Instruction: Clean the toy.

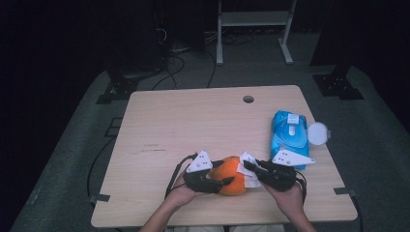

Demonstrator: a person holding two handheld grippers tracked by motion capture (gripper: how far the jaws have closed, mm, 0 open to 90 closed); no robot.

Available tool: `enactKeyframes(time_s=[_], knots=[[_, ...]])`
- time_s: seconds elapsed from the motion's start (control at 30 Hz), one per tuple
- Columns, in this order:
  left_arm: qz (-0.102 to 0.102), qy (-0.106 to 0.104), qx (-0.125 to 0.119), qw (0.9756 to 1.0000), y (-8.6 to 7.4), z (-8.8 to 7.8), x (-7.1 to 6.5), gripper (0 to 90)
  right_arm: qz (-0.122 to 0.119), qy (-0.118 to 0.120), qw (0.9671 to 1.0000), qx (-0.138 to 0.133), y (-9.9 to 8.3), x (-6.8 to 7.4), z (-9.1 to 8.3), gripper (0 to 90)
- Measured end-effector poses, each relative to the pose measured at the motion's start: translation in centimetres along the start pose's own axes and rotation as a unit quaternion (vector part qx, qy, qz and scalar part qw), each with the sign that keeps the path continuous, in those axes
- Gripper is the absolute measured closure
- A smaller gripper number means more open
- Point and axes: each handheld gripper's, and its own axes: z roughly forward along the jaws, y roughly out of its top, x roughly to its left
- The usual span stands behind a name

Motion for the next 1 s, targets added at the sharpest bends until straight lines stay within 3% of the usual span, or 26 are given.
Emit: enactKeyframes(time_s=[0.13, 0.27, 0.33, 0.4, 0.47, 0.7, 0.8, 0.9, 1.0], knots=[[-0.015, 0.012, -0.005, 0.9998, -0.1, -0.3, 0.4, 35.5, 0.001, -0.003, 1.0, 0.004, -0.4, 0.1, -0.3, 78.8], [-0.029, 0.021, -0.005, 0.9994, -0.1, -0.3, 0.6, 35.3, -0.009, 0.005, 0.9999, 0.002, -0.2, 1.3, -0.2, 78.9], [-0.019, 0.005, 0.003, 0.9998, -0.2, -0.1, 0.5, 35.2, -0.017, 0.016, 0.9997, 0.001, 0.1, 2.2, 0.2, 78.9], [-0.007, 0.005, 0.006, 0.9999, -0.4, 0.1, 0.1, 35.1, -0.032, 0.019, 0.9993, 0.005, 0.4, 2.7, 0.6, 78.8], [-0.002, 0.004, 0.008, 1.0, -0.2, 0.1, 0.1, 35.2, -0.025, 0.016, 0.9996, 0.002, 0.4, 2.2, 0.8, 78.8], [-0.025, 0.012, -0.012, 0.9995, -0.1, -0.4, 0.7, 35.2, 0.004, -0.021, 0.9998, 0.005, -0.7, -0.5, -0.1, 78.8], [-0.025, 0.011, -0.007, 0.9996, 0.0, -0.3, 0.6, 35.5, 0.007, -0.011, 0.9999, 0.005, -0.7, 0.2, -0.2, 79.0], [-0.012, 0.002, -0.001, 0.9999, 0.0, -0.4, 0.4, 35.2, -0.017, 0.006, 0.9998, 0.001, 0.0, 1.5, 0.1, 78.8], [0.003, -0.003, -0.005, 1.0, 0.0, -0.6, 0.5, 28.3, -0.014, 0.003, 0.9999, 0.001, 0.0, 1.0, 0.2, 78.6]])
